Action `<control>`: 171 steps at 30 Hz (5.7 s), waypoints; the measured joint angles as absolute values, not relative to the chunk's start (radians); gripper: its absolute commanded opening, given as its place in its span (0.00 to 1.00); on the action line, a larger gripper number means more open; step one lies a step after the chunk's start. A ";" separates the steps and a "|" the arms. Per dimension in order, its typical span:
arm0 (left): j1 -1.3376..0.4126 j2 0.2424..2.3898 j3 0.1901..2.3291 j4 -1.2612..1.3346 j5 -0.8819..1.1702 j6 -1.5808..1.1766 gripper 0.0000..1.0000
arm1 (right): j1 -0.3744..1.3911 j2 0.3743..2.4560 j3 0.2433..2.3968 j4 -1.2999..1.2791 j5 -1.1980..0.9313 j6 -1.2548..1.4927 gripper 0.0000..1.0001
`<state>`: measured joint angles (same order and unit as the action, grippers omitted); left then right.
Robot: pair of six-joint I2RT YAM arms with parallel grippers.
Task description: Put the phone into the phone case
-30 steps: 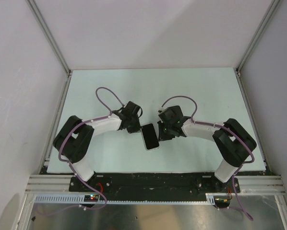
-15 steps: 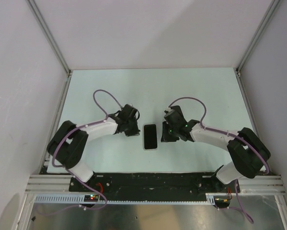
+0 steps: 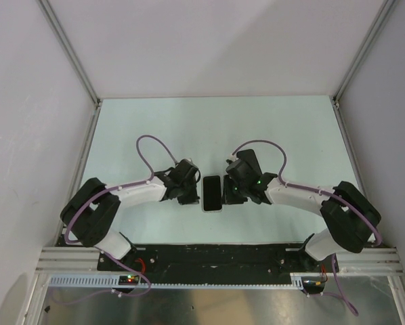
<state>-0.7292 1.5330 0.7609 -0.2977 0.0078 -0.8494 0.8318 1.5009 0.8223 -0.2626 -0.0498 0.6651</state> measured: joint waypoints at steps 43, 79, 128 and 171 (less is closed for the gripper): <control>-0.780 1.578 0.801 -0.323 0.012 -0.856 0.00 | 0.925 1.656 0.920 -0.358 0.043 0.702 0.00; -0.735 1.300 0.665 -0.296 0.053 -0.854 0.00 | 0.921 1.701 1.101 -0.489 0.031 0.630 0.50; -0.693 1.525 0.736 -0.271 0.002 -0.886 0.00 | 0.627 1.814 1.073 -0.252 -0.147 0.484 0.40; -0.997 1.501 0.686 -0.251 0.096 -0.992 0.00 | 0.599 1.731 0.971 -0.242 -0.143 0.557 0.42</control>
<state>-0.9966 1.5013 0.6857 -0.2512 0.0956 -0.9916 0.5991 1.7313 0.9714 -0.2417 -0.1432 0.5571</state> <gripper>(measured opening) 0.003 0.417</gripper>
